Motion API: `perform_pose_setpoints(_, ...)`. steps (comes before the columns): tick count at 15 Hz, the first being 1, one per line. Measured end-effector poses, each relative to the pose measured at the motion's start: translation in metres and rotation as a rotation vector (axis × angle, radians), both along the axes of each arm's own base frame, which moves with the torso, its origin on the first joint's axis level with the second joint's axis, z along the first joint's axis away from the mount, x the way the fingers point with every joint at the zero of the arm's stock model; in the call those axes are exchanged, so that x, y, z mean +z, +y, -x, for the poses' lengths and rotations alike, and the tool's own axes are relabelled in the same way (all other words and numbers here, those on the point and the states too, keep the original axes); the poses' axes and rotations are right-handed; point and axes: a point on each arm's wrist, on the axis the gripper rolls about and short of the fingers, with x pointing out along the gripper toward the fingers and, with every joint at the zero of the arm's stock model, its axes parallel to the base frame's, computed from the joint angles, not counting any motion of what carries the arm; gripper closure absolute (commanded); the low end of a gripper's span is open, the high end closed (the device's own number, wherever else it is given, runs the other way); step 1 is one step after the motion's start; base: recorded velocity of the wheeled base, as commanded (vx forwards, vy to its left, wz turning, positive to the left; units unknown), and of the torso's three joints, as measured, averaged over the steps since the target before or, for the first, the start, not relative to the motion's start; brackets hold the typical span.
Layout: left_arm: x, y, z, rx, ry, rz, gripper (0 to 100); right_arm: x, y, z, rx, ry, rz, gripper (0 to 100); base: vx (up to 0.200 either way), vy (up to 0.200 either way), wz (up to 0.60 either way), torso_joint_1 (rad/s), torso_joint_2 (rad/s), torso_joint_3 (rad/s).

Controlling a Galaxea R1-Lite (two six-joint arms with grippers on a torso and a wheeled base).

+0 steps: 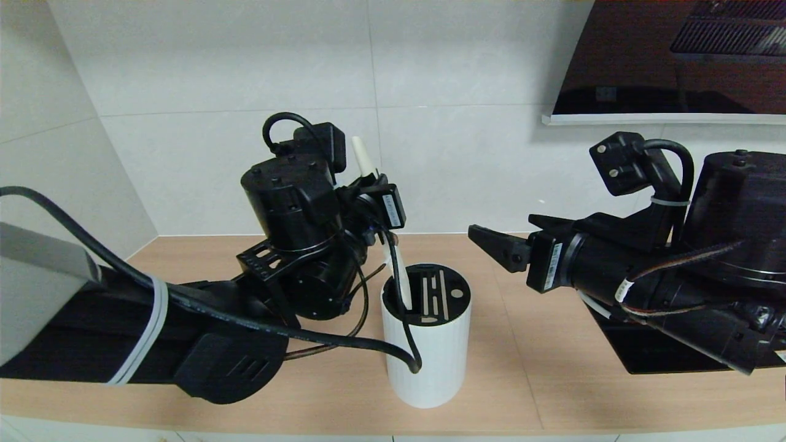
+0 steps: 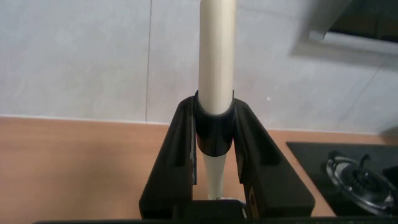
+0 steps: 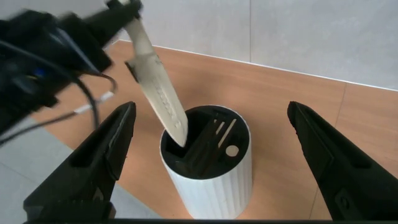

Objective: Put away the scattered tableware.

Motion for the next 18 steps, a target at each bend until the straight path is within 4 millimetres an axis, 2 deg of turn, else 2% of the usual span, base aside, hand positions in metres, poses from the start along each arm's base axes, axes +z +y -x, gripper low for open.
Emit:
perform_pose_setpoints(11, -0.037, -0.022, 0.004, -0.055, 0.088, -0.049, 100, -0.001, 0.0, 0.0, 0.0, 0.003, 0.002, 0, 0.0, 0.0, 0.0, 0.0, 0.0, 0.0)
perform_pose_setpoints(18, -0.051, -0.028, 0.008, -0.076, 0.12, -0.076, 100, -0.001, 0.0, 0.0, 0.0, 0.003, 0.002, 0, 0.0, 0.0, 0.0, 0.0, 0.0, 0.0)
